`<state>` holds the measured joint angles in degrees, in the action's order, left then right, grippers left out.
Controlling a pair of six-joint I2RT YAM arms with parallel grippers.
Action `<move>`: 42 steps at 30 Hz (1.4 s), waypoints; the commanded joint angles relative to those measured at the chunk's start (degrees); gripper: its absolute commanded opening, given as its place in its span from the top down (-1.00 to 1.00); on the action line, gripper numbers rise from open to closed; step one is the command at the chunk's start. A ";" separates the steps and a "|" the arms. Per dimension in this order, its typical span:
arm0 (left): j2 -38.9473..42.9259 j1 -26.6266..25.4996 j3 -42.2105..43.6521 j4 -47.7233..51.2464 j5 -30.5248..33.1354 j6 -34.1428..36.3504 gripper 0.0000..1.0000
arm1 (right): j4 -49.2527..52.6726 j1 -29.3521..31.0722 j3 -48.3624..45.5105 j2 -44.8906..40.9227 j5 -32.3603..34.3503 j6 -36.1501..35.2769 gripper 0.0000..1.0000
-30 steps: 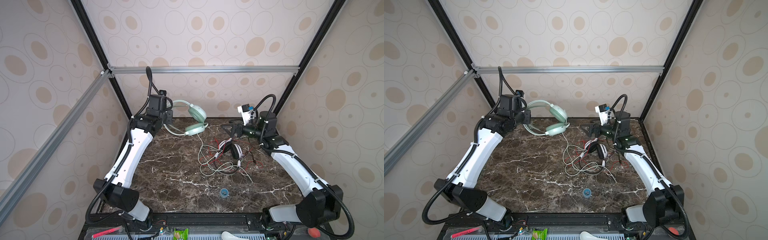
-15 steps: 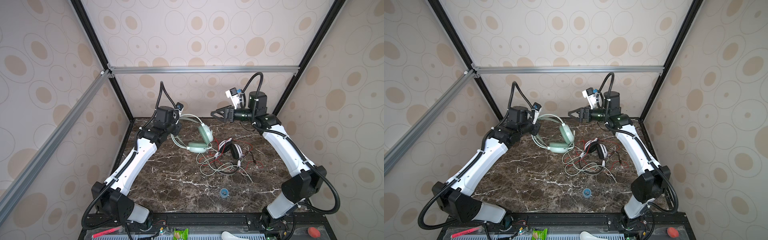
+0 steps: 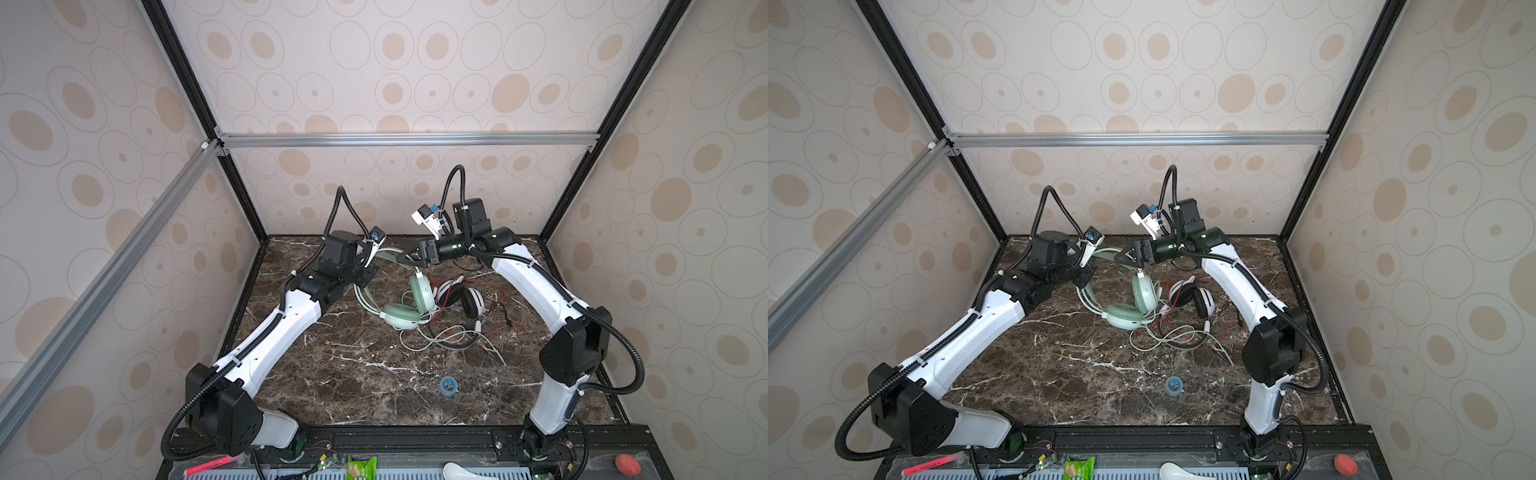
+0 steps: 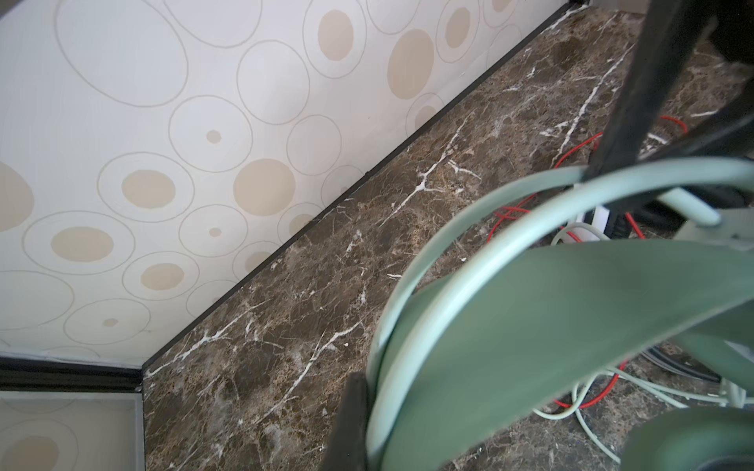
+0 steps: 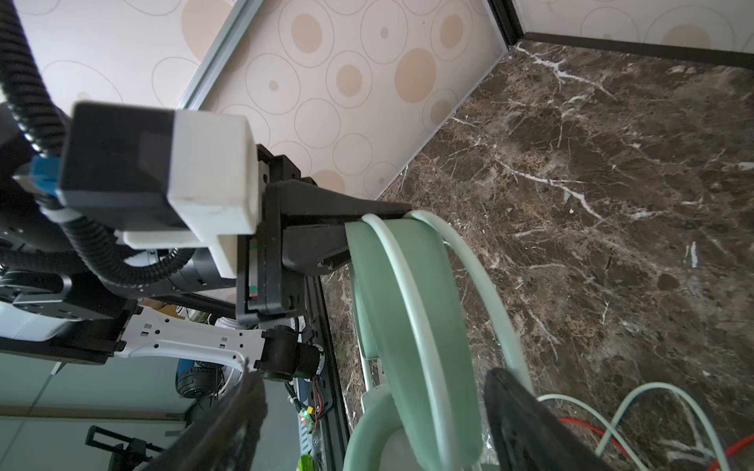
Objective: Wrap the headphones
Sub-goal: 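Grasp the green headset headband with the right gripper beside the left gripper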
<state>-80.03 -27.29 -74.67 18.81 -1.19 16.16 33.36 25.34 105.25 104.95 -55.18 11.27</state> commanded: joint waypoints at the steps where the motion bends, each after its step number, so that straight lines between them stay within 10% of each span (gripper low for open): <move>1: 3.26 -0.22 -0.87 -7.19 -4.38 0.46 1.00 | 0.81 0.30 -1.77 0.19 0.08 -0.56 -0.68; 19: 5.42 -0.32 2.98 -8.25 -4.10 -0.68 1.00 | 2.96 1.16 -1.48 -0.14 4.23 -1.69 -0.30; 42: 8.65 -0.39 7.09 -10.02 -4.33 -1.57 1.00 | 7.09 -0.33 1.97 -1.95 9.25 -2.13 -0.92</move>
<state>-73.60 -27.44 -67.11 13.37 -3.79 16.29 40.93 25.06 106.63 101.97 -45.19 8.75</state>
